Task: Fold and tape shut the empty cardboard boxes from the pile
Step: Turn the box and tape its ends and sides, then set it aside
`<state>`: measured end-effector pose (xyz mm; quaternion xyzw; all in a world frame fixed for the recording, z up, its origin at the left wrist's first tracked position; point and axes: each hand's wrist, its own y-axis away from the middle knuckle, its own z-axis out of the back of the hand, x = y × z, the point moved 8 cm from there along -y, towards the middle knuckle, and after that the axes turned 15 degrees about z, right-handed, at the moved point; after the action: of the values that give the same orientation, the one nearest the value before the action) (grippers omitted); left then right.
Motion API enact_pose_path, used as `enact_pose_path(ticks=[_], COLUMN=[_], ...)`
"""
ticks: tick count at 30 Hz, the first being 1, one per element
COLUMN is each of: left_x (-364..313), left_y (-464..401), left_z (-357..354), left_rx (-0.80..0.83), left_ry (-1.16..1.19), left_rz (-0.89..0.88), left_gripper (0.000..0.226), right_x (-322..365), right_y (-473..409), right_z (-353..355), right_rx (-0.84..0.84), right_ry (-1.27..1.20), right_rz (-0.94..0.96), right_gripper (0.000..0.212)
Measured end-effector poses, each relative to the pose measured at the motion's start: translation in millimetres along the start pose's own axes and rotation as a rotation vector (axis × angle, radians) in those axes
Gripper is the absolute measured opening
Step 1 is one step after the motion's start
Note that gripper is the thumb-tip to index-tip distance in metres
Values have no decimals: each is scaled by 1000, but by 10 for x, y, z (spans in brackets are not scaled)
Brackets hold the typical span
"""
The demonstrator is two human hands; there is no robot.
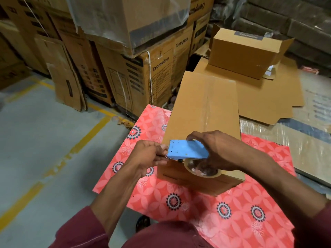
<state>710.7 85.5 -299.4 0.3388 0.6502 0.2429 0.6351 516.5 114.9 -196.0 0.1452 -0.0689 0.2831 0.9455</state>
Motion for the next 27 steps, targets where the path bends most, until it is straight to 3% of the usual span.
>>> enact_pose_path(ticks=[7, 11, 18, 23, 27], left_x=[195, 208, 295, 375, 469], left_y=[-206, -296, -439, -471, -544], left_z=[334, 332, 381, 395, 354], left_rx=[-127, -172, -207, -217, -150], left_ry=[35, 100, 74, 60, 104], left_rz=[62, 31, -90, -126, -57], left_gripper=[20, 16, 29, 29, 26], right_x=[-246, -143, -49, -48, 6], right_y=[237, 157, 103, 104, 70], right_z=[-81, -150, -198, -182, -169], right_rx=[122, 109, 39, 44, 65], right_ry=[16, 24, 102, 93, 103], right_rz=[-81, -98, -126, -177, -172], right_gripper=[68, 64, 59, 65, 75])
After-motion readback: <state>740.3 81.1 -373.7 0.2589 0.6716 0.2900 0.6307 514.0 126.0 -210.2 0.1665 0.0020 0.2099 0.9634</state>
